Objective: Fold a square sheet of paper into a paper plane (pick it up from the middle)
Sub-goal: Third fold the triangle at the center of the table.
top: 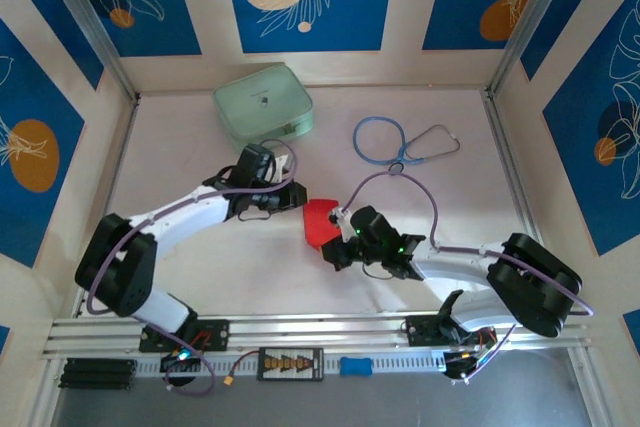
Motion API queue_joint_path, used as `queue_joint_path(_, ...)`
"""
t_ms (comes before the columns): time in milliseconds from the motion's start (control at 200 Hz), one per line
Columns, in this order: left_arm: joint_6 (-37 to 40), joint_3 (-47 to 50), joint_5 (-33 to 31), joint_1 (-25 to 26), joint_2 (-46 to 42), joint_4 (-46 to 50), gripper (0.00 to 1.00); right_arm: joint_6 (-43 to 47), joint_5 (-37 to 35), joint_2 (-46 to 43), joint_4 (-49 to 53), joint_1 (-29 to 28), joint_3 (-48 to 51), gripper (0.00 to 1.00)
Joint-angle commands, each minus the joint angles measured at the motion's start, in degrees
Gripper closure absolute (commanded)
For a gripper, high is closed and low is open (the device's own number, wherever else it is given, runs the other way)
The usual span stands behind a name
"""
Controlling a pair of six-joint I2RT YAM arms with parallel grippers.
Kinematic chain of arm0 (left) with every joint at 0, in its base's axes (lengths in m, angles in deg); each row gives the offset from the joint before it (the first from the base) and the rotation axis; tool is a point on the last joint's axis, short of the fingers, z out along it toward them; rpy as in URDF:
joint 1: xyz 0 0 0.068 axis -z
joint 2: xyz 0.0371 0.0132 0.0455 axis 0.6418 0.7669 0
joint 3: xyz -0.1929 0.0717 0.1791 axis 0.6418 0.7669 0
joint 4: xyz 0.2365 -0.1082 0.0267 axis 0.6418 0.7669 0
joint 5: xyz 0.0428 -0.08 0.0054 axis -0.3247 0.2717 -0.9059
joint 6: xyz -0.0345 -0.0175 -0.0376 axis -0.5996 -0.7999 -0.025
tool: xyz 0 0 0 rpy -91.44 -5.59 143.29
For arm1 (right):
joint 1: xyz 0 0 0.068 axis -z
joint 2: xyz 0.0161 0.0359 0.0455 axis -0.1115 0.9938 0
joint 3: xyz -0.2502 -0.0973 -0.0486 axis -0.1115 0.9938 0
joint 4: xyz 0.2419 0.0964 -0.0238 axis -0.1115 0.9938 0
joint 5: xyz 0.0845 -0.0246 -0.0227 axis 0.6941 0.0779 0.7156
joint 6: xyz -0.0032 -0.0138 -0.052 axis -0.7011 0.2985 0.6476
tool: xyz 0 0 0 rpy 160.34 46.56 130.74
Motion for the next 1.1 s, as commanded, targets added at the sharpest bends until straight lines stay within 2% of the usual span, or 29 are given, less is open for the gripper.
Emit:
queue_joint_path(0, 3.0, -2.6, 4.3, -0.5, 3.6, 1.1, 0.82, -5.3, 7.3, 2.0, -2.1, 0.5, -1.0, 1.0)
queue_joint_path(235, 4.4, -5.5, 6.4, 0.1, 11.1, 1.1, 0.89, -7.6, 9.3, 6.3, -7.4, 0.9, -0.6, 1.0)
queue_joint_path(480, 6.4, -6.5, 6.0, 0.6, 17.8, 2.1, 0.91, -7.9, 9.9, 9.2, -10.2, 0.9, -1.1, 1.0)
queue_joint_path(655, 7.0, -6.2, 6.4, 0.9, 21.6, 0.1, 0.92, -7.4, 10.3, 9.3, -9.2, 1.5, -1.2, 1.0)
queue_joint_path(1095, 10.7, -4.3, 1.3, 1.1, 24.2, 3.3, 0.94, -3.1, 8.5, 6.7, -1.6, 5.9, -1.6, 1.0)
